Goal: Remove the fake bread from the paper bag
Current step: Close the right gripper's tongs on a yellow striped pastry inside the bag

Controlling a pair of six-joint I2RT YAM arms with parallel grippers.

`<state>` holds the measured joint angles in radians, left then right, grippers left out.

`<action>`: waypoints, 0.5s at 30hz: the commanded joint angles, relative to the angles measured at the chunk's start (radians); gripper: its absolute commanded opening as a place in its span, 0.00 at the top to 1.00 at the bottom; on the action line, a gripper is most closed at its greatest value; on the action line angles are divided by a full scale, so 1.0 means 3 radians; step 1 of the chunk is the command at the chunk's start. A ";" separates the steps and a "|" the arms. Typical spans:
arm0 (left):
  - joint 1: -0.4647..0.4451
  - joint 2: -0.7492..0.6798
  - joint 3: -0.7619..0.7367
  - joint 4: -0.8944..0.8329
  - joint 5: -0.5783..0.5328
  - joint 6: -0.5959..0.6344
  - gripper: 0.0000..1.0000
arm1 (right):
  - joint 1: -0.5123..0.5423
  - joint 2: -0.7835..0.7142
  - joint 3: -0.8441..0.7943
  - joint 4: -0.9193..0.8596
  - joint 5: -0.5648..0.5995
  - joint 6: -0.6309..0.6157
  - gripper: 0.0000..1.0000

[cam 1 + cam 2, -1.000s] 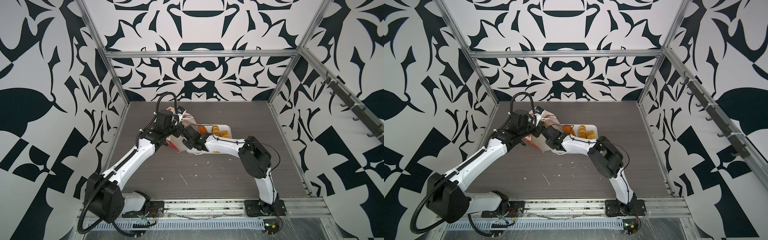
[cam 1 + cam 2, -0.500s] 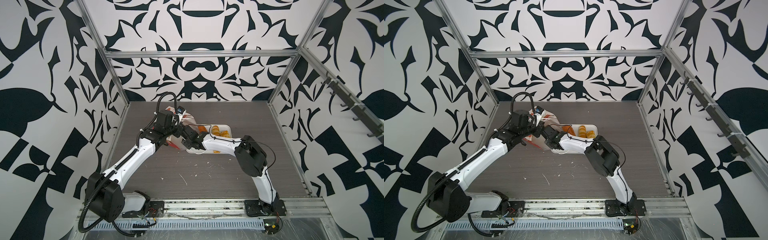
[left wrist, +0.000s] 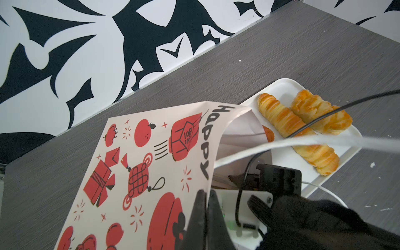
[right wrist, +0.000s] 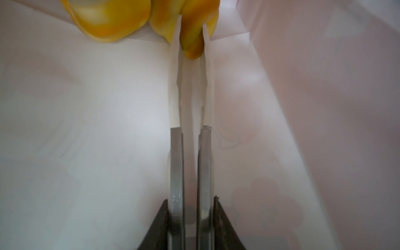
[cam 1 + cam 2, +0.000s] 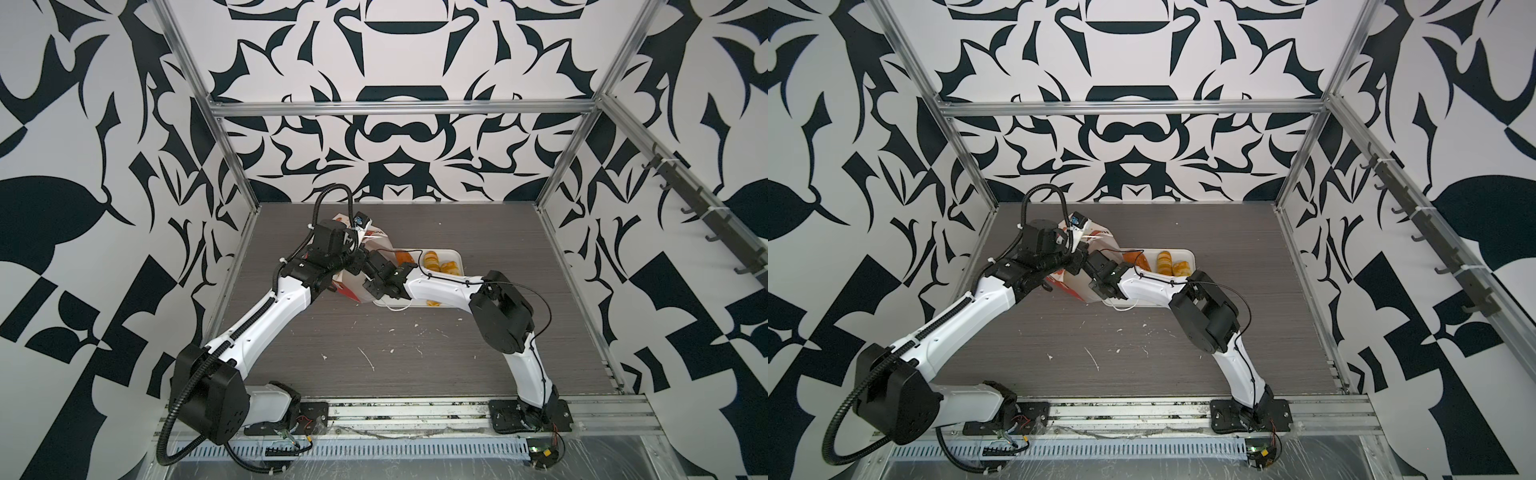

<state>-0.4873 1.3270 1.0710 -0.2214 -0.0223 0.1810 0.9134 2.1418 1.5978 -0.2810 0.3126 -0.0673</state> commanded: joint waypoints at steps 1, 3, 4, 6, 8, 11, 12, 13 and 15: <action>-0.0083 -0.0010 -0.0070 -0.0019 0.0220 0.0022 1.00 | 0.0058 -0.0231 0.0173 0.0125 -0.0175 0.0110 0.77; -0.0083 -0.0005 -0.0074 -0.0019 0.0218 0.0020 1.00 | 0.0059 -0.0255 0.0170 0.0104 -0.0217 0.0129 0.78; -0.0083 -0.0001 -0.0079 -0.0019 0.0220 0.0020 1.00 | 0.0054 -0.0262 0.0175 0.0101 -0.0250 0.0158 0.78; -0.0088 0.0010 -0.0090 -0.0019 0.0216 0.0023 1.00 | 0.0059 -0.0277 0.0184 0.0066 -0.0298 0.0200 0.79; -0.0088 0.0013 -0.0110 -0.0019 0.0203 0.0026 1.00 | 0.0059 -0.0301 0.0174 0.0043 -0.0361 0.0268 0.80; -0.0101 0.0010 -0.0147 -0.0019 0.0176 0.0036 1.00 | 0.0056 -0.0353 0.0145 0.0042 -0.0526 0.0372 0.81; -0.0103 0.0014 -0.0159 -0.0019 0.0169 0.0036 1.00 | 0.0060 -0.0364 0.0145 0.0033 -0.0547 0.0402 0.81; -0.0109 0.0013 -0.0176 -0.0019 0.0157 0.0040 1.00 | 0.0059 -0.0377 0.0145 0.0022 -0.0573 0.0437 0.81; -0.0125 0.0021 -0.0203 -0.0019 0.0145 0.0046 1.00 | 0.0058 -0.0392 0.0149 0.0003 -0.0604 0.0492 0.82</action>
<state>-0.4873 1.3270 1.0523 -0.1989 -0.0269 0.1749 0.9127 2.1311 1.5978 -0.3248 0.1913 0.0380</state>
